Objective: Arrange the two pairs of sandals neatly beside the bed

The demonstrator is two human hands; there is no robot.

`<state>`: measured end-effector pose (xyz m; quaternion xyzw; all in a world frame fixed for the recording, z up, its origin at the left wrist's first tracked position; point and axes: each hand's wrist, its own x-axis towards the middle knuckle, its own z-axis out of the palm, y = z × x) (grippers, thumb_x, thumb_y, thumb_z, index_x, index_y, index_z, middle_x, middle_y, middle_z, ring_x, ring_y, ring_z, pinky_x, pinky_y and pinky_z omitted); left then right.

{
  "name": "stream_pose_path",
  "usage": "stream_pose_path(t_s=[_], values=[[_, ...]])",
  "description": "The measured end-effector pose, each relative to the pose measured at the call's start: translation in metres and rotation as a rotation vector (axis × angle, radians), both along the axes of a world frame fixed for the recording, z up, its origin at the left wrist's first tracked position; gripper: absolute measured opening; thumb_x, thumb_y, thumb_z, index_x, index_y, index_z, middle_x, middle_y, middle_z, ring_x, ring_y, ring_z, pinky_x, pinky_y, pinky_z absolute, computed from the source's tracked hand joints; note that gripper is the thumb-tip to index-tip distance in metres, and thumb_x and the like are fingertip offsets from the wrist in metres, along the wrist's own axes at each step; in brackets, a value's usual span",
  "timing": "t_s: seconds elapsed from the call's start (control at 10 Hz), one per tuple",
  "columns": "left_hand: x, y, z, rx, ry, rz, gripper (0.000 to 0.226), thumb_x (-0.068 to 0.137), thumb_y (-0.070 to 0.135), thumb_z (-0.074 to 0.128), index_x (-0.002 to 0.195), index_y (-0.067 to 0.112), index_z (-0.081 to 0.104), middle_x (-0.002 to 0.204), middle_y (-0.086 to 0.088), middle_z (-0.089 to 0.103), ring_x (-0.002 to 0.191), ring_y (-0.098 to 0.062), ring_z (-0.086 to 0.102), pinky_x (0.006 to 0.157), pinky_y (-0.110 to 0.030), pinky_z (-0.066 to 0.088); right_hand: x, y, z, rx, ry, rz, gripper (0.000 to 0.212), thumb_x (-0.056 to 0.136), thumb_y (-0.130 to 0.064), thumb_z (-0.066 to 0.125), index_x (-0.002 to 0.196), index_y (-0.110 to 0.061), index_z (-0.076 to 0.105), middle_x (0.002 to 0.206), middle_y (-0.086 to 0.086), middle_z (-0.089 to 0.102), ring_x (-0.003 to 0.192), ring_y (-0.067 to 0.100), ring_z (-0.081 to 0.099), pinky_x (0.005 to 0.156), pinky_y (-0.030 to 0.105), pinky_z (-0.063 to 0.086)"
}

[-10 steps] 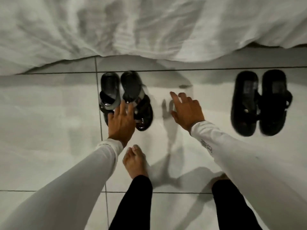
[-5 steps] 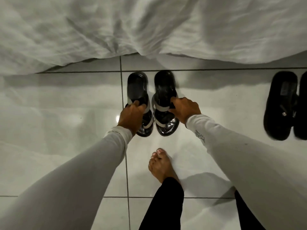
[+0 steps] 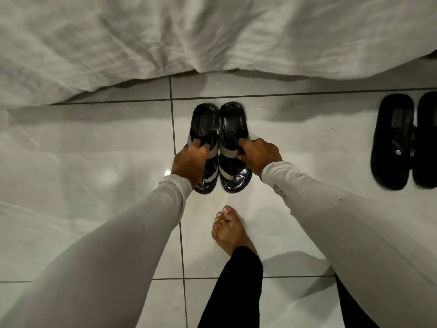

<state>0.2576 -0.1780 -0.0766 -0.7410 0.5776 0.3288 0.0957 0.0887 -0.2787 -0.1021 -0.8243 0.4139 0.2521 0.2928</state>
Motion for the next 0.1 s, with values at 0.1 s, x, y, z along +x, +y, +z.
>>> stream_pose_path(t_s=[0.1], values=[[-0.0055,0.0007,0.0094,0.014,-0.026,0.088,0.030,0.098,0.011,0.053,0.127,0.007,0.052,0.126,-0.017,0.055,0.097,-0.041,0.066,0.081,-0.050,0.059,-0.0023,0.0051,0.0120,0.008,-0.016,-0.004,0.041,0.094,-0.021,0.059,0.133,-0.021,0.047,0.113,0.013,0.069,0.103,0.037,0.063,0.078,0.041,0.048]])
